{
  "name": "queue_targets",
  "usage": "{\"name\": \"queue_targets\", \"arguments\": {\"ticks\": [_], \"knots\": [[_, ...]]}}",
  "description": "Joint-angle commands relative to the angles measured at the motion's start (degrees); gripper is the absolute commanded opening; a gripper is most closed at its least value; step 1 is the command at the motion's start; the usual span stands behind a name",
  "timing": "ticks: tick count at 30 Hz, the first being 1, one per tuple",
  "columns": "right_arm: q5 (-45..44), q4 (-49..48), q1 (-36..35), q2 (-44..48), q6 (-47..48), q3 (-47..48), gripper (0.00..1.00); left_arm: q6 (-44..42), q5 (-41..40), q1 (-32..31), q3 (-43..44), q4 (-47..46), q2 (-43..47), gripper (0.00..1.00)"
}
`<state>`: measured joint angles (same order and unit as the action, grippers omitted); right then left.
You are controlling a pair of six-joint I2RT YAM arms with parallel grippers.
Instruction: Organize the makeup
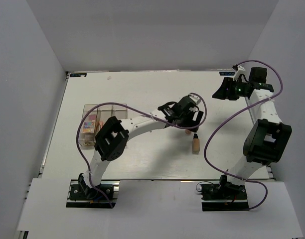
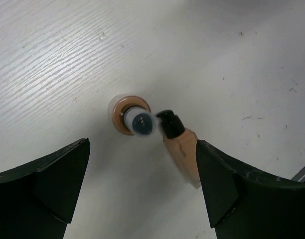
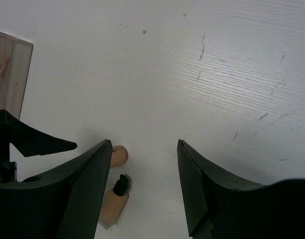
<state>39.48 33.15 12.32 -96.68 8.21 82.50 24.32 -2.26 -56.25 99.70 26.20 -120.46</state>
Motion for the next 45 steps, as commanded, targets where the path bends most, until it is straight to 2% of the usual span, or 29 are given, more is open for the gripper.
{"name": "queue_targets", "arguments": {"ticks": [1, 11, 16, 18, 23, 28, 30, 31, 32, 35, 40, 45], "knots": [[2.35, -0.10, 0.43, 2.64, 1.11, -0.94, 0.61, -2.52, -2.22, -1.49, 5.22, -1.06, -1.08, 0.97], [3.76, -0.27, 0.78, 3.61, 1.55, -2.87, 0.61, -2.87, -7.32, -2.02, 9.90, 2.37, -8.47, 0.94], [4.02, -0.45, 1.04, 3.70, 1.73, -3.57, 0.61, -2.43, -7.75, -2.02, 9.55, 2.63, -9.52, 0.85], [4.54, -0.36, 0.96, 3.87, 1.72, -3.84, 0.60, -2.08, -8.19, -2.02, 9.63, 2.63, -9.70, 0.78], [5.34, -0.36, 0.87, 4.49, 2.08, -4.89, 0.60, -1.73, -8.99, -2.02, 9.81, 1.93, -9.61, 0.74], [5.25, -0.19, 0.87, 4.84, 2.43, -5.59, 0.59, -1.82, -8.64, -2.02, 10.07, 2.28, -9.79, 0.57], [5.08, -0.19, 0.78, 5.01, 2.78, -5.68, 0.59, -1.82, -8.55, -2.02, 9.73, 2.19, -9.53, 0.41], [4.90, -0.19, 0.78, 5.28, 2.78, -5.68, 0.59, -1.73, -8.55, -2.02, 9.03, 1.93, -8.66, 0.35], [4.29, -0.27, 0.95, 5.28, 2.78, -5.68, 0.61, -1.47, -8.64, -2.02, 8.50, 1.58, -8.04, 0.25], [1.75, -1.76, 0.87, 6.15, 1.73, -5.94, 0.89, -1.29, -9.42, -1.50, 5.43, 0.27, -3.92, 0.12], [0.42, -2.39, 0.69, 8.09, 5.93, -7.35, 0.89, -0.06, -12.84, 0.43, -2.21, -0.09, 8.20, 0.09], [3.31, -1.07, 0.60, 9.49, 11.03, -11.30, 0.89, 1.87, -18.91, 5.52, -8.55, 6.31, 24.12, 0.10]]}}
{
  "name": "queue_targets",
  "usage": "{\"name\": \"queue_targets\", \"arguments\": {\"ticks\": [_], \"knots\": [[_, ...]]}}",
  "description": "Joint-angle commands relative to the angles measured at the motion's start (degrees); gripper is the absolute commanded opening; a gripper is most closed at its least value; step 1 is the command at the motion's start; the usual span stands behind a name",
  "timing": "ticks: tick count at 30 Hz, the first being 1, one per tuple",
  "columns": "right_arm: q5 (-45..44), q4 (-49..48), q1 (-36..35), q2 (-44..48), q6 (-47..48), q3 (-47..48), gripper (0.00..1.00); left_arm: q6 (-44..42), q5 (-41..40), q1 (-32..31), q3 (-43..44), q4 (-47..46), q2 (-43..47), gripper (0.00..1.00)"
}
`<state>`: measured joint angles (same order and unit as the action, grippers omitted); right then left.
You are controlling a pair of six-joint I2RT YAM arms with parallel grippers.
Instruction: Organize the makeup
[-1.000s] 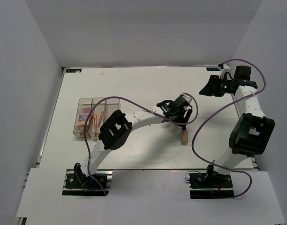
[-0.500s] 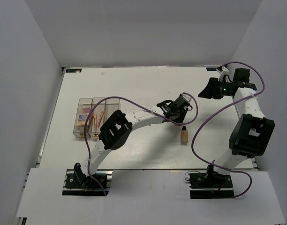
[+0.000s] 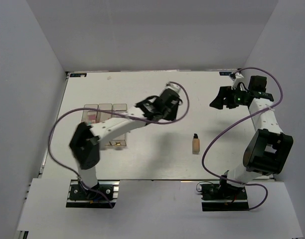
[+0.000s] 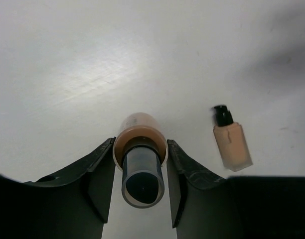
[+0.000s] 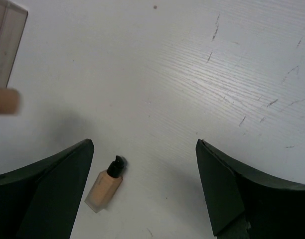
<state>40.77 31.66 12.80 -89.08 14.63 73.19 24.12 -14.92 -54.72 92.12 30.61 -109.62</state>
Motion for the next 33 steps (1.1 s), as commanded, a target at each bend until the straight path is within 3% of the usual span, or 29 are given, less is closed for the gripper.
{"name": "queue_targets", "arguments": {"ticks": [1, 7, 11, 15, 24, 27, 28, 29, 33], "knots": [[2.55, 0.94, -0.14, 1.98, 5.75, -2.52, 0.89, 2.42, -6.79, 5.14, -2.19, 4.61, 15.56, 0.10], [4.05, 1.12, -2.07, 1.89, 6.90, -6.04, 0.89, 4.27, -11.19, 14.97, -10.10, 14.99, 25.85, 0.10], [3.17, 4.28, -4.36, 1.19, 10.14, -5.87, 0.89, 4.88, -10.31, 19.99, -16.52, 15.71, 27.80, 0.10], [2.21, 8.76, -6.29, -0.22, 12.87, -4.72, 0.89, 4.89, -10.13, 24.39, -19.78, 13.08, 25.61, 0.11], [-1.13, 11.14, -9.19, 0.83, 12.88, -6.74, 0.89, 1.72, -8.20, 33.00, -16.97, 8.77, 15.41, 0.11], [-1.57, 10.97, -9.37, 0.92, 12.70, -7.80, 0.89, 0.41, -5.56, 34.32, -16.10, 7.97, 12.60, 0.19], [-1.75, 10.97, -9.54, 0.84, 12.70, -7.80, 0.89, 0.32, -5.13, 34.33, -15.83, 7.89, 11.29, 0.25], [-2.01, 11.23, -9.72, 0.49, 12.79, -7.88, 0.89, 0.14, -3.99, 34.85, -15.30, 7.45, 10.75, 0.40], [-2.80, 12.02, -10.07, -0.22, 13.49, -7.36, 0.89, 0.05, -2.75, 34.86, -13.90, 6.74, 9.61, 0.59]]}}
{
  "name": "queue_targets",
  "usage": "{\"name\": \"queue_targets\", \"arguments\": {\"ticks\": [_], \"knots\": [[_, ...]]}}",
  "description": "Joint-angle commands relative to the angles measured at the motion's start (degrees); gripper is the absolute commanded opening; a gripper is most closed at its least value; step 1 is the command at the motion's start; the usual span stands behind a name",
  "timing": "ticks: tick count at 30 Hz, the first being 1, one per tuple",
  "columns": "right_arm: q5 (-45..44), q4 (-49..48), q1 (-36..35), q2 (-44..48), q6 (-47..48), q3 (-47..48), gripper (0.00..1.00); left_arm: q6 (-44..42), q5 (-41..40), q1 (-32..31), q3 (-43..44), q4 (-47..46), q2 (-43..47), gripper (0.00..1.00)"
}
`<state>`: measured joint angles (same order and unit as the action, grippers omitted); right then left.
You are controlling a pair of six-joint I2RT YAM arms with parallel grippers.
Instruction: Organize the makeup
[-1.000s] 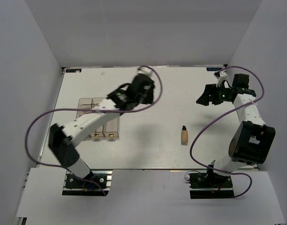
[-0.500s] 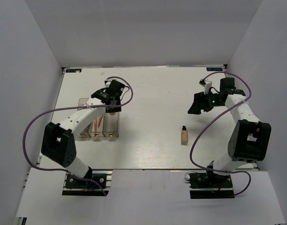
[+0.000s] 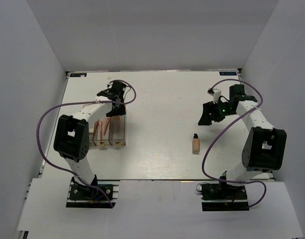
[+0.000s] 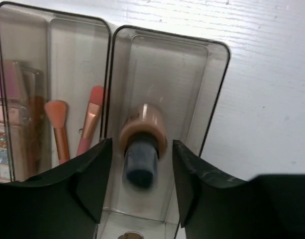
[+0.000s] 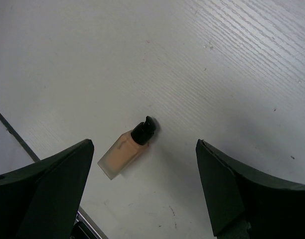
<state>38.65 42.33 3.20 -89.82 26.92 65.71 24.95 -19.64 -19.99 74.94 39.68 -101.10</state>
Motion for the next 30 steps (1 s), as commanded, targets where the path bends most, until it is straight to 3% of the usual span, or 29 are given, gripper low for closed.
{"name": "queue_targets", "arguments": {"ticks": [1, 2, 7, 14, 18, 21, 30], "knots": [[-0.77, 1.53, -0.56, 0.26, 1.56, 0.47, 0.89, -0.61, 2.23, 0.12, 3.63, -2.15, 0.56, 0.63], [-1.03, 1.79, -0.57, -0.09, 1.82, 0.56, 0.89, -0.60, 2.32, 0.12, 4.07, -2.15, 0.47, 0.68], [-2.18, 3.73, -1.44, -1.32, 2.61, 1.08, 0.89, -0.52, 2.32, 0.12, 5.22, -1.80, 0.73, 0.76], [-4.37, 8.03, -2.94, -2.20, 2.44, 0.12, 0.89, -1.65, 4.16, -1.10, 7.33, -2.50, 7.39, 0.77], [-8.50, 9.61, -5.39, -2.29, 0.68, -1.81, 0.89, -0.44, 15.13, -1.63, 4.00, -7.59, 15.82, 0.75], [-11.14, 9.53, -6.89, -1.85, -1.94, -3.92, 0.89, 2.72, 18.14, -2.24, -0.13, -9.00, 20.57, 0.76], [-17.74, 4.79, -14.01, -1.06, -15.64, -8.76, 0.89, 6.95, 16.13, -2.86, -7.00, -7.34, 30.96, 0.76]]}}
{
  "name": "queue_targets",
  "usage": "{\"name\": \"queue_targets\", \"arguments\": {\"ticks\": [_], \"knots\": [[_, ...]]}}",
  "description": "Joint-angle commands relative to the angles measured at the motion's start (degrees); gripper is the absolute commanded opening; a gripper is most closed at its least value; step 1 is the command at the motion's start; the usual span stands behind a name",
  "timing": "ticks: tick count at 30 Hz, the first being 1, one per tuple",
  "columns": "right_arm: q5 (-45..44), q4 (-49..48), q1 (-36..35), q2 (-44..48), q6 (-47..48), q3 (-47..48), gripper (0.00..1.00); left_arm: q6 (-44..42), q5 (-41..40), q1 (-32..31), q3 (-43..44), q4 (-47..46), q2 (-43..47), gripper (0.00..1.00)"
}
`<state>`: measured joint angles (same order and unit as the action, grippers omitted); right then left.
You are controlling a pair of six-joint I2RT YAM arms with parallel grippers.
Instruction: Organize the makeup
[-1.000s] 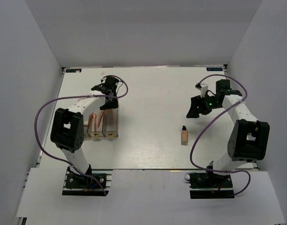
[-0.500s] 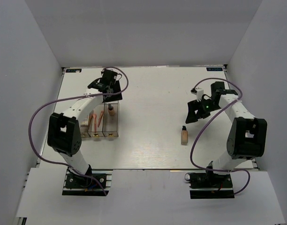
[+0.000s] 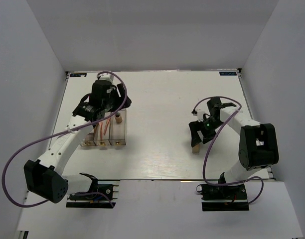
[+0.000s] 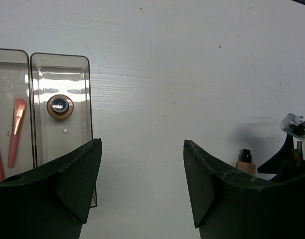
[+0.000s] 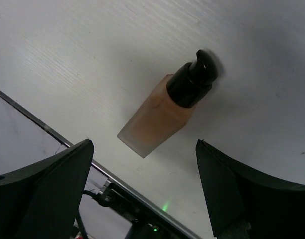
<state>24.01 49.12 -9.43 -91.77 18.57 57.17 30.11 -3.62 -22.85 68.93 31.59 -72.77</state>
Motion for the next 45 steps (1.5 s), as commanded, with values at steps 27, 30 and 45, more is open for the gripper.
{"name": "queue_targets", "arguments": {"ticks": [27, 30, 45], "knots": [[-13.94, -9.13, -14.21, -0.87, -13.41, 6.87, 0.00, 6.98, -3.33, -0.53, -1.25, 6.29, 18.28, 0.76], [-3.03, -10.88, -15.26, -2.18, -10.13, 16.09, 0.00, 6.28, -1.31, -0.53, -1.34, 3.83, 18.72, 0.76], [23.27, -27.39, -34.33, -30.21, -16.19, 48.64, 0.00, 6.89, 0.28, -0.53, -1.42, 0.75, 22.94, 0.74]]}}
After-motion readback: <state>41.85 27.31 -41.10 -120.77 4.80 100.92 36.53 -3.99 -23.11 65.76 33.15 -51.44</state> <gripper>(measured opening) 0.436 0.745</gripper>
